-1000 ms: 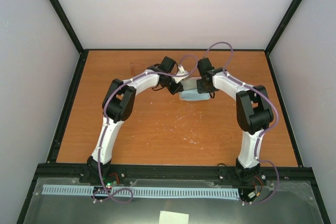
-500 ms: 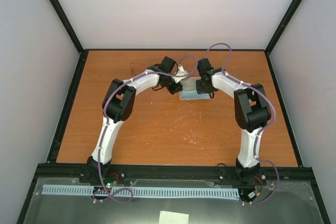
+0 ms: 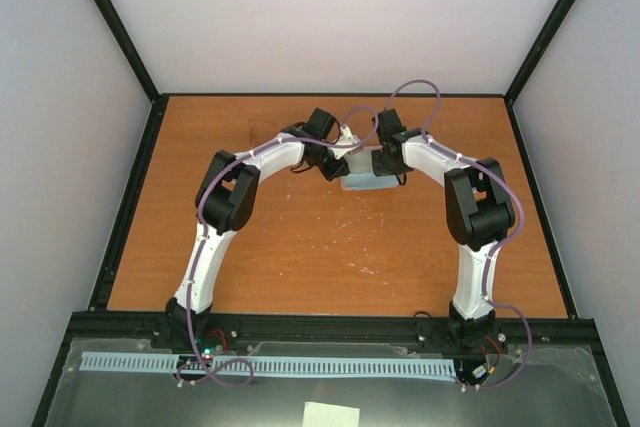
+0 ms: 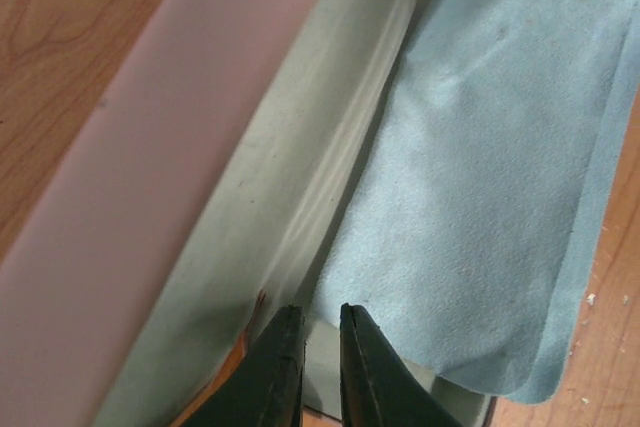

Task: Organize the sunglasses
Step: Place the glasses cleaning cloth in the sunglasses case.

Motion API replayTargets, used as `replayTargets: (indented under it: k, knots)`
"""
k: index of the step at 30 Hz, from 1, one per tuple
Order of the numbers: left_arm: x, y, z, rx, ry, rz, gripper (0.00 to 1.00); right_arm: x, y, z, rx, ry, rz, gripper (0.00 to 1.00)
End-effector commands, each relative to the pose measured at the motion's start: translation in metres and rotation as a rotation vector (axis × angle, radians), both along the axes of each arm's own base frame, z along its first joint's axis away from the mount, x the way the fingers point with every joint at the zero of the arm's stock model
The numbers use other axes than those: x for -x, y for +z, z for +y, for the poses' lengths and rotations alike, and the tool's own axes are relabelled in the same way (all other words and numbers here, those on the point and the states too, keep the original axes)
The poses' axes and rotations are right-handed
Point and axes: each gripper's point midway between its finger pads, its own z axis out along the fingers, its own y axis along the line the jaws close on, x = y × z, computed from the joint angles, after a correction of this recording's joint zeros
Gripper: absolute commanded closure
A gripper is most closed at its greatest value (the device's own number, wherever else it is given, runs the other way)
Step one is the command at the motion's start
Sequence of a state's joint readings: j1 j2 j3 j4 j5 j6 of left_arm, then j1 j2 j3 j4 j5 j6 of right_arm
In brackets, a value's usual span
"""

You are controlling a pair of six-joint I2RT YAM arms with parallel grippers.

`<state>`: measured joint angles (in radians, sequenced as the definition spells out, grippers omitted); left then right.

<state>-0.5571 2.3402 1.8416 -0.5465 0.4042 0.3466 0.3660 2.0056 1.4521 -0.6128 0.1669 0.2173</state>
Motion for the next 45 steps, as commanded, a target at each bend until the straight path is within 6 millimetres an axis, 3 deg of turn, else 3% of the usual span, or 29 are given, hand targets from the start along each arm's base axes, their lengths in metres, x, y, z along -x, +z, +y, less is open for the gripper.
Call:
replayTargets:
  k: [1, 9, 26, 30, 32, 45]
  knots:
    - [0.007, 0.012, -0.017, 0.028, -0.047, -0.016, 0.86, -0.013, 0.016, 0.002, -0.022, 0.007, -0.058, 0.97]
    - [0.02, 0.0, -0.022, -0.003, -0.073, 0.008, 0.83, -0.011, 0.017, 0.001, -0.021, 0.008, -0.055, 0.97]
    - [0.016, -0.029, -0.02, -0.112, -0.05, -0.008, 0.85, -0.004, 0.015, -0.002, -0.02, 0.009, -0.053, 0.97]
    - [0.019, -0.036, -0.019, -0.121, -0.052, 0.005, 0.98, -0.002, 0.015, -0.003, -0.018, 0.005, -0.053, 0.97]
    - [0.02, -0.037, -0.018, -0.124, -0.055, 0.009, 1.0, -0.001, 0.014, -0.004, -0.018, 0.004, -0.051, 0.97]
    - [0.007, -0.004, -0.021, -0.104, -0.039, -0.081, 1.0, -0.002, 0.018, -0.004, -0.026, -0.007, -0.071, 0.97]
